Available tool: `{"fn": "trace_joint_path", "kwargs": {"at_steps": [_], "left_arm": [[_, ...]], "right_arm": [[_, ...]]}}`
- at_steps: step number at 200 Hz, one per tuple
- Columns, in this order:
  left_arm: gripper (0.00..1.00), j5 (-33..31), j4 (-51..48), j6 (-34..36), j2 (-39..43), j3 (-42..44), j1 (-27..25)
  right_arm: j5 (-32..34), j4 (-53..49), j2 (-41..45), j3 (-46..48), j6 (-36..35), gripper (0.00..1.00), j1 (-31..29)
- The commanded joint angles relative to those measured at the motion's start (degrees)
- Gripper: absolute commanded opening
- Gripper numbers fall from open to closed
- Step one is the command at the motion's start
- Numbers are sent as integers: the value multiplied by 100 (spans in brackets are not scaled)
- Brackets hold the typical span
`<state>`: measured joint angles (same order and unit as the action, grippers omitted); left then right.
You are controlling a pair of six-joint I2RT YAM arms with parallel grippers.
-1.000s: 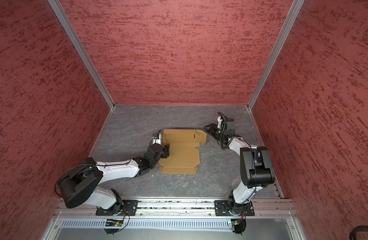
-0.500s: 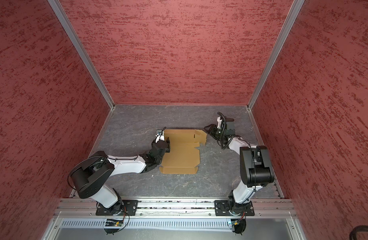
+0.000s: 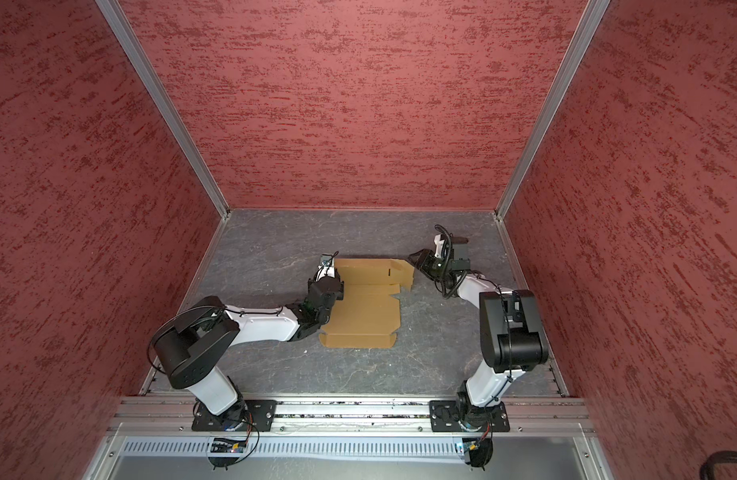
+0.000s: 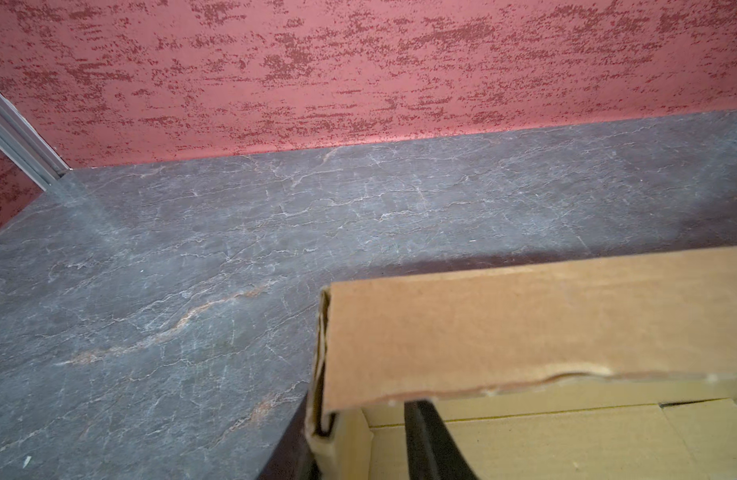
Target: Fold the paper box
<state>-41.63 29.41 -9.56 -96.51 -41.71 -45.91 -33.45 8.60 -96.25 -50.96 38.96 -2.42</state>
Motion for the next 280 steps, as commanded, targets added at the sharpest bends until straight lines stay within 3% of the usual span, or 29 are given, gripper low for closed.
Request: {"fn": "trace_joint_path", "kwargs": {"at_steps": [1,134,219,252,280], "left_arm": [[29,-144,91,138,-61,-93,21],[7,-303,61,287,-107,-122,24],[4,-267,-43,593,-31,-161,43],[12,-414,-381,596,-11,-207,28],[12,-468,-514,496,142,-79,33]], "right_arm": [[-83,54,-35,-198,-74,50,41],[-98,94,55,-118,-54,49,39],[54,-170,599,83,-139,50,34],[284,-647,1018,151,-414,52,24],[722,-1350,1547,-8,-718,53,-123]]}}
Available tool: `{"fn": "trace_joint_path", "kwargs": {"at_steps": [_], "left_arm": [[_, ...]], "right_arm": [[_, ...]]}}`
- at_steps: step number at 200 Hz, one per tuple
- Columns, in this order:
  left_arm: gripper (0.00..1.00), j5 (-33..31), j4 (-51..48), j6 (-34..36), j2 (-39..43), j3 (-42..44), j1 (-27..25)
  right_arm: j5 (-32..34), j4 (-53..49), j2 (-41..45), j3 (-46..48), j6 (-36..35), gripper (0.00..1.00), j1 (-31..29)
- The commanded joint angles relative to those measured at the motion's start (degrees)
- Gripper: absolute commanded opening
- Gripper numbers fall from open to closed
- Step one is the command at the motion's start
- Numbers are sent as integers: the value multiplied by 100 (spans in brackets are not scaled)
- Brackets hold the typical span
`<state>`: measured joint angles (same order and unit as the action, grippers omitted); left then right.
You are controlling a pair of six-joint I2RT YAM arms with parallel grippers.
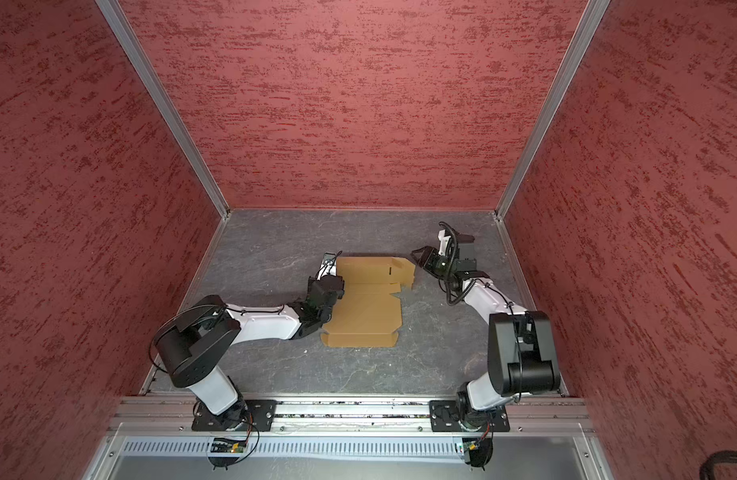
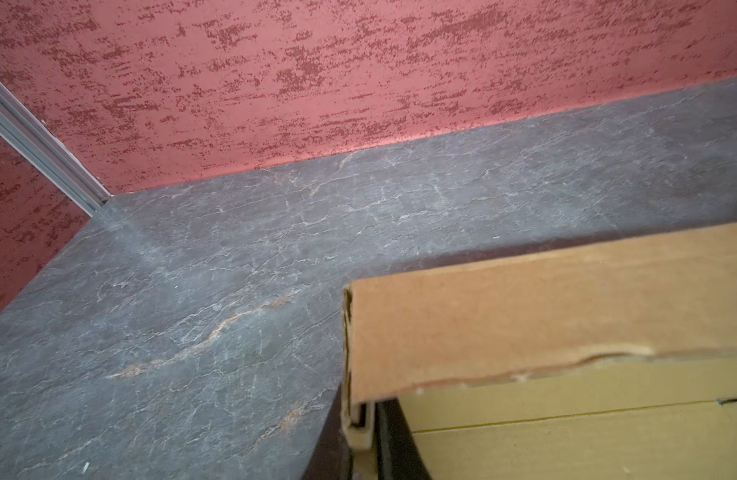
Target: Fold the paper box
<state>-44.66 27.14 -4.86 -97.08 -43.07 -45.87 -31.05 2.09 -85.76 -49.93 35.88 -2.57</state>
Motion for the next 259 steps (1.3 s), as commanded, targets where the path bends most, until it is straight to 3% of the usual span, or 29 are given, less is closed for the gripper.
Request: {"fn": "trace_joint_path", "kwargs": {"at_steps": [1,46,112,168,259], "left_arm": [[12,-156,-287,19,207,63,27],[9,-50,-196,73,345,313,25],[8,110,315,284,408,541,68],[7,234,389,317,499,633,139],[6,336,345,239,438,589,104]], "right_arm": [[497,-726,520,-116,-421,53,-119],[1168,-2032,889,-900,-959,58,-909],[1590,-2429,-3,-1683,-1013,60,-1912],[1813,-2651,-504,-1981,-991,60,-2044],[1026,-1677,-706,-1608,-463,54,-2057]]}}
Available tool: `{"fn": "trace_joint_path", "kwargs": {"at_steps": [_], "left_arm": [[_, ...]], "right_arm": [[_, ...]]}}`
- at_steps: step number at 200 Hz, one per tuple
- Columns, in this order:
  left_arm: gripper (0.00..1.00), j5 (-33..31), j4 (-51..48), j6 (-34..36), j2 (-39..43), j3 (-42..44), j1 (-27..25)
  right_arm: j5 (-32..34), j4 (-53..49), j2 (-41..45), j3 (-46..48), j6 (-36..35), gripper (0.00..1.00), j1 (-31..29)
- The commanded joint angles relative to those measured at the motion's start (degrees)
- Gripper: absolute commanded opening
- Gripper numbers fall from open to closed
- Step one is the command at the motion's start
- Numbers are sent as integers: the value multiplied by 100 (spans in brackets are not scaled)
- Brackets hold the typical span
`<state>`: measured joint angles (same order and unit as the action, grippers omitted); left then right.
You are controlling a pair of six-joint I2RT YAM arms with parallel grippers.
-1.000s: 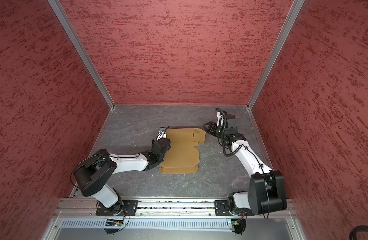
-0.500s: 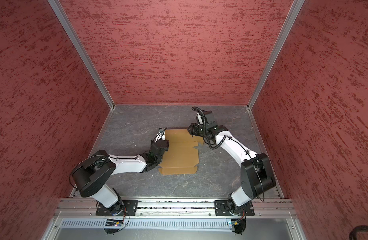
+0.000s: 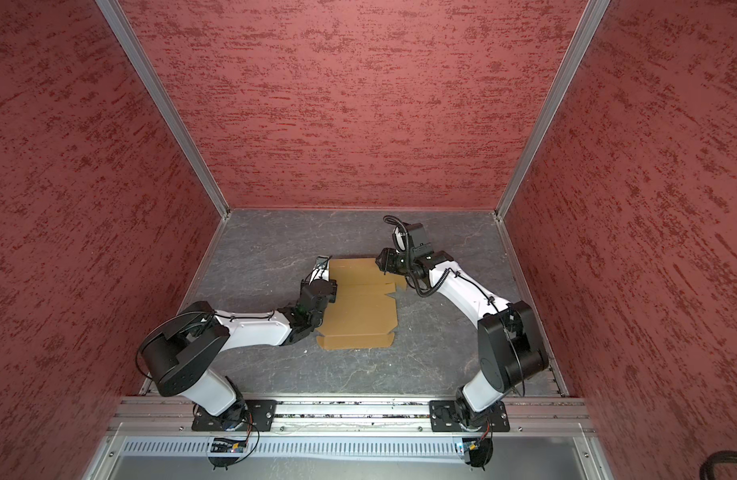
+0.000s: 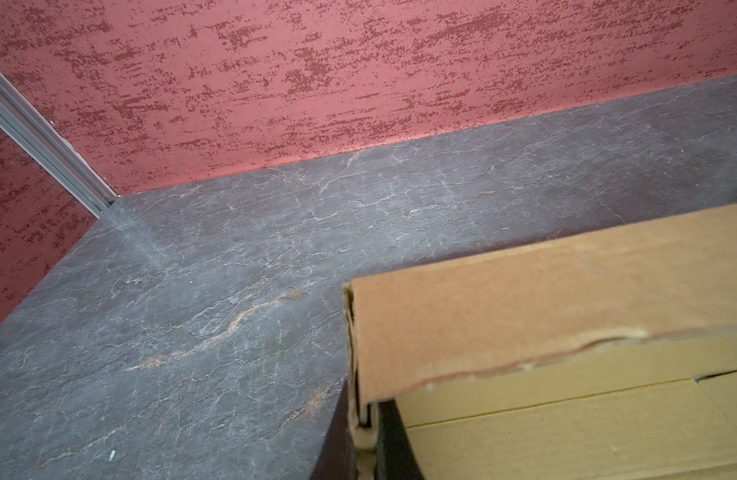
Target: Fold the paper box
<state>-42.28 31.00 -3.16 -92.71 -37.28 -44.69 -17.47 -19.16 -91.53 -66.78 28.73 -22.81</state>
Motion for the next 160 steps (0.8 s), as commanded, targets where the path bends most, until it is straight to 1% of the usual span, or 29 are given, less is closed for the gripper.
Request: {"fn": "trace_joint_path", "kwargs": {"at_steps": [1,36,56,76,93,108,111,132,160], "left_arm": [[6,89,-42,64,-5,10,-14],[6,79,-76,39,-87,-93,-73],[6,46,-90,-26,-158,-137,-118],[6,-6,-135,-120,-191,-170,-162],[5,-93,-261,-240,-174,-190,-171],[5,-225,-314,-307,-135,-201,-170],[5,-247,-501,-320,-126,-201,-167],[5,-340,-704,-392,-65,-192,-154],[4,-469,-904,-419,39,-171,-141]], "right_arm": [[-342,457,-129,82,258,54,-36],[-516,797,-157,248,496,51,-45],[-598,900,-181,305,597,45,-44],[-592,933,-159,313,628,45,-47],[-560,912,-125,287,627,48,-42],[-392,827,-37,308,634,51,-32],[-354,806,-5,321,634,52,-32],[-116,781,311,515,686,57,-4],[13,590,798,757,596,64,14]]}}
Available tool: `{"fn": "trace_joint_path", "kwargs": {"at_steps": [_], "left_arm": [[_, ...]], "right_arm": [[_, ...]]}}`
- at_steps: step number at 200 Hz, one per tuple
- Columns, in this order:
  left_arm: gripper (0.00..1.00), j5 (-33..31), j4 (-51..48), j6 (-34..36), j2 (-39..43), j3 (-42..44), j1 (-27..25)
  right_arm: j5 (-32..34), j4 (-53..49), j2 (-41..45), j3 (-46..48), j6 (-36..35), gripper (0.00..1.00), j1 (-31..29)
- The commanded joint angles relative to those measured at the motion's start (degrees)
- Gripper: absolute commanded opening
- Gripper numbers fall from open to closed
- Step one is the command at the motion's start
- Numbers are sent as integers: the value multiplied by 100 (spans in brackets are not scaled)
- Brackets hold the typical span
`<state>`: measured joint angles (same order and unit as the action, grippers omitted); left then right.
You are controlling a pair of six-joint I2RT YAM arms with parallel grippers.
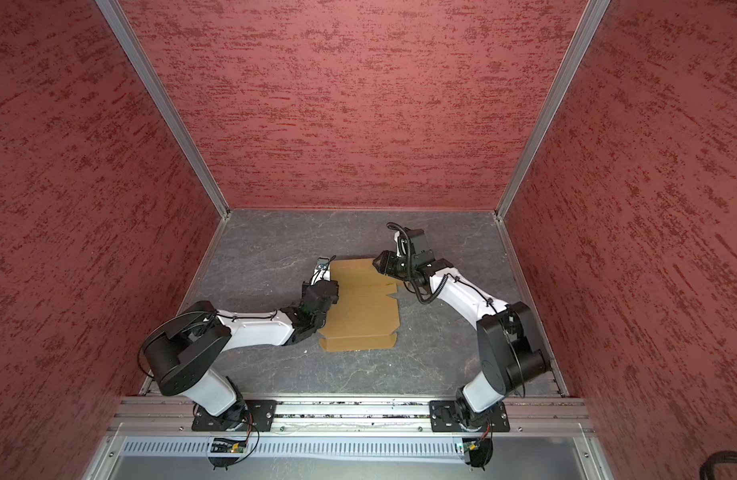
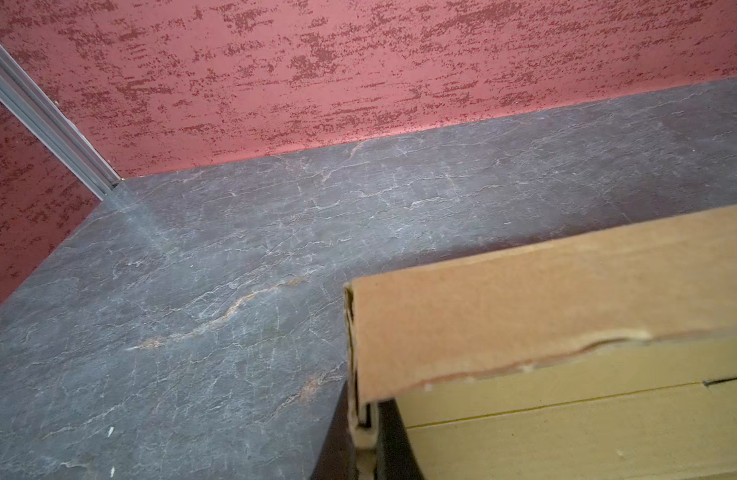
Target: Fold the paper box
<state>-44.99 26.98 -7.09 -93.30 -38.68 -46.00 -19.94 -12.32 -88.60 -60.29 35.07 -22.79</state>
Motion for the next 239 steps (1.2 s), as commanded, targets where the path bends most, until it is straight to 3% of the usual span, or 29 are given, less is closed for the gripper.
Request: {"fn": "trace_joint_path", "kwargs": {"at_steps": [1,45,79,126,239], "left_arm": [[4,-196,-515,-27,104,-37,-8],[4,-99,-1040,-218,183,-177,141],[4,6,-1674,-393,132,-495,242],[3,209,-2254,-674,92,-767,383],[3,329,-2351,-585,-8,-877,399]], "right_arm": [[257,-112,596,115,-45,65,16],[515,-677,1615,779,-327,66,11],[333,-830,1754,1111,-556,64,-31],[627,-620,1493,1280,-889,63,-219],[903,1576,261,1841,-987,64,-380]]}}
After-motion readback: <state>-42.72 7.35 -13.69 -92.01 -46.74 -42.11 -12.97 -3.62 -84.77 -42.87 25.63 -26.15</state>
